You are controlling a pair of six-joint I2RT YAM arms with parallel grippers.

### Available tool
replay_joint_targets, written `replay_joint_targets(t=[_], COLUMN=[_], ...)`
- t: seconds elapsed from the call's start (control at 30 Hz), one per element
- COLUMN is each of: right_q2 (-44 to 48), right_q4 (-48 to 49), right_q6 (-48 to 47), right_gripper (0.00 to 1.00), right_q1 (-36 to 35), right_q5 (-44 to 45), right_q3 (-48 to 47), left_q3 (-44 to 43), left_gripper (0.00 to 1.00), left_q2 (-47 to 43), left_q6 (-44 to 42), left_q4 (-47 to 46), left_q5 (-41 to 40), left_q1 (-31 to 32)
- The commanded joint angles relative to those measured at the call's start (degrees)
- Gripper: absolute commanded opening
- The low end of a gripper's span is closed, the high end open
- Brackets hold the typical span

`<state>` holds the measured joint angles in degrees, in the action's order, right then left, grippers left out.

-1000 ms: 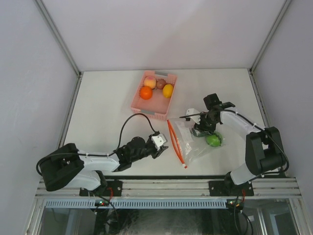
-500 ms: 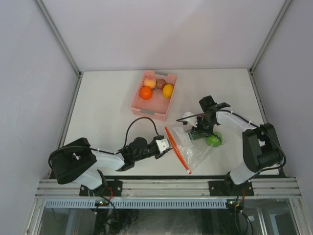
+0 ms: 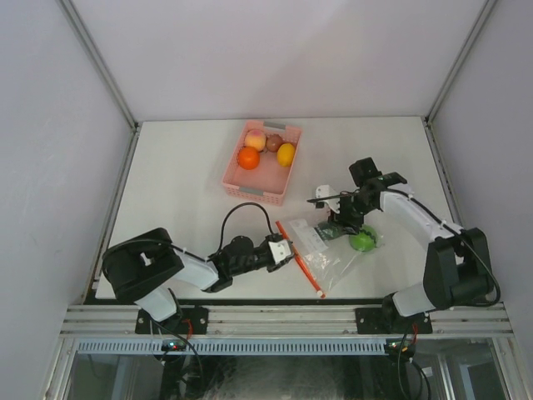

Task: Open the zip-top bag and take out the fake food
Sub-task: Pick up the fake fruit from the zipper food storage bag.

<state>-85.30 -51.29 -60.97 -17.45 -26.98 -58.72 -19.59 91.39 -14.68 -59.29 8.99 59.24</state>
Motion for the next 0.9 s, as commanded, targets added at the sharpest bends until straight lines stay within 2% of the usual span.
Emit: replay_joint_targets(t=[0.0, 0.2, 0.27, 0.33, 0.47, 0.63, 0.87], right_q2=[6.6, 11.2, 11.3, 10.0, 6.3, 1.7, -0.5], right_q4=[0.6, 6.3, 7.8, 7.9, 7.5, 8.1, 7.9], right_q6=[-5.0, -11.8, -14.8, -18.2, -22.6, -23.3, -23.5], right_gripper=[0.53, 0.68, 0.75, 0.78, 0.77, 0.73, 0.63], right_q1=[0.5, 0.1, 0.0, -0.2, -0.3, -0.6, -1.3], right_q5=[-7.2, -9.2, -8.6, -7.6, -7.5, -5.1, -3.6], right_q3=[0.5, 5.3, 6.5, 6.8, 6.4, 5.1, 5.1], left_q3=[1.3, 5.1, 5.8, 5.8, 5.1, 3.4, 2.0], left_gripper=[0.45, 0.46, 0.46, 0.46, 0.47, 0.47, 0.48], left_q2=[-0.3, -3.0, -3.3, -2.8, -1.3, 1.4, 4.4], left_q6=[-1.1, -0.5, -0.4, 0.1, 0.8, 0.8, 1.4], left_q4=[-5.0, -5.7, -5.7, -5.7, -6.5, -6.7, -7.9], left_q5=[-2.1, -4.0, -4.0, -3.8, -4.0, -4.1, -5.6], left_q1=[0.3, 0.3, 0.3, 0.3, 0.3, 0.3, 0.3])
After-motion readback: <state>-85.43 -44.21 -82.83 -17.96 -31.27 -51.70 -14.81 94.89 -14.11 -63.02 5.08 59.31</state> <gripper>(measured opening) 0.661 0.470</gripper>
